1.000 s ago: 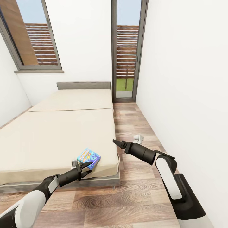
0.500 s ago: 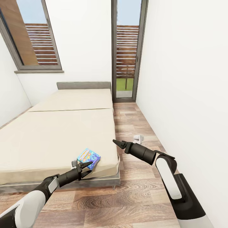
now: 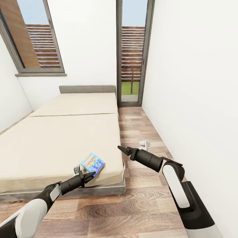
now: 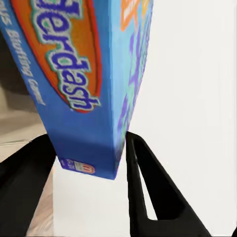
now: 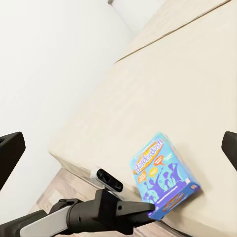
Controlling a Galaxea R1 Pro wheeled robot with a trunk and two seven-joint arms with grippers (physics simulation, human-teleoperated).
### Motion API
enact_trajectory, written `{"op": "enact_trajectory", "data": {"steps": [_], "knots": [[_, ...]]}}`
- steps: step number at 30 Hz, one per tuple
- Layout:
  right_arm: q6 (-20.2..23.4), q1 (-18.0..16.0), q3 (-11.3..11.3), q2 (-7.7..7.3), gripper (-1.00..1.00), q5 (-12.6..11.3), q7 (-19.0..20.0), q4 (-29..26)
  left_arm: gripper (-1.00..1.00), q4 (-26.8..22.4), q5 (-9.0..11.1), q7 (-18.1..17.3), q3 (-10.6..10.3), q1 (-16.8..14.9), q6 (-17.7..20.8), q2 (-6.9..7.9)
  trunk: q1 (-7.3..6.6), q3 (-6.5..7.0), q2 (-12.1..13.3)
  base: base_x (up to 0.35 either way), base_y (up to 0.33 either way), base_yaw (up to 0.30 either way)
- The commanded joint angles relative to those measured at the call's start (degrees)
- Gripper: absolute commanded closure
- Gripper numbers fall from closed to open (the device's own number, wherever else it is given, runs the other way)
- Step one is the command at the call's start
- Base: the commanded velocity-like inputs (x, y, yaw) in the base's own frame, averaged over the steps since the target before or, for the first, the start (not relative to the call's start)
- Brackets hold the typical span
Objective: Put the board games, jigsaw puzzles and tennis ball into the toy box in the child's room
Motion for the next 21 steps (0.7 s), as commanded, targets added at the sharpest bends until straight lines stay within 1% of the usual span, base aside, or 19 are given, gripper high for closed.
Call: {"op": "enact_trajectory", "data": {"steps": [1,21], "knots": [[0.2,0.0,0.0,0.00,-1.00,0.0,0.1,0.0,1.00,0.0,-1.2,-0.1,0.0,0.0,-0.2,0.00,0.00,-0.06,0.0,0.000,0.000,0.000],[0.2,0.0,0.0,0.07,-1.00,0.1,0.0,0.0,1.00,0.0,-1.2,-0.1,0.1,0.0,-0.2,-0.05,0.00,-0.06,0.0,0.000,0.000,0.000]]}}
